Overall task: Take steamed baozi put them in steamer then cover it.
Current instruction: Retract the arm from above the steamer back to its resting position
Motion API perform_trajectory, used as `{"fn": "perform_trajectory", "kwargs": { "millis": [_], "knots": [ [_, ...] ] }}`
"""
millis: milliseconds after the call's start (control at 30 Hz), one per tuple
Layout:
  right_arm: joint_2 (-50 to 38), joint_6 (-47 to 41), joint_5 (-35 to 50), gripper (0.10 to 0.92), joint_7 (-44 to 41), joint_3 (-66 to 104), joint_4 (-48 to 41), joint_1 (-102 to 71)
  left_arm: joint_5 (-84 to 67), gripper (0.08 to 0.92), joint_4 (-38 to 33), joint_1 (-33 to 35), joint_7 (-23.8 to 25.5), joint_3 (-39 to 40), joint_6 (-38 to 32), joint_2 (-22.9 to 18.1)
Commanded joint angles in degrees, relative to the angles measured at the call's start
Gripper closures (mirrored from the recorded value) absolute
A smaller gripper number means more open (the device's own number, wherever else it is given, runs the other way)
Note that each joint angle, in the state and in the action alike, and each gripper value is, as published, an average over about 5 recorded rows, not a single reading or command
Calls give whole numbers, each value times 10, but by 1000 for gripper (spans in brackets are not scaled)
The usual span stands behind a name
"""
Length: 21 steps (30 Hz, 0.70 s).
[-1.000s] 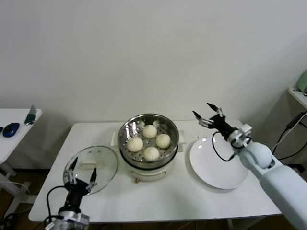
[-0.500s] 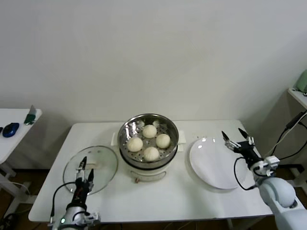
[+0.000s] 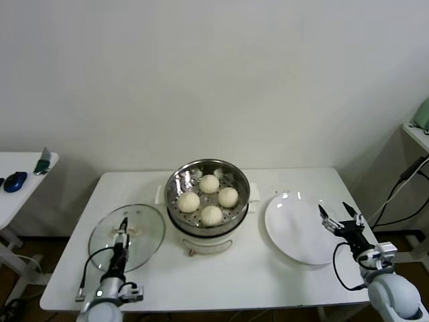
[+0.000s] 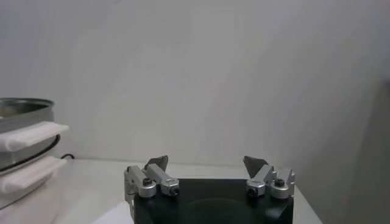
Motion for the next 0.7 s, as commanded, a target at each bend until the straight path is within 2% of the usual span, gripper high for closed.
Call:
{"fn": "perform_trajectory", "kwargs": {
  "millis": [33,300,700],
  "knots": [
    [15,-3,-18,203,-2,19,4,-25,25,177,98,-83,-5,-5,4,8],
    [21,1,-32,203,-12,17,-3,-24,-12,177,110,-107,-5,-5,4,15],
    [33,12,-65,203,-28,12,-21,-19,-59,185,108,-107,-8,3,-8,14]
  ]
}}
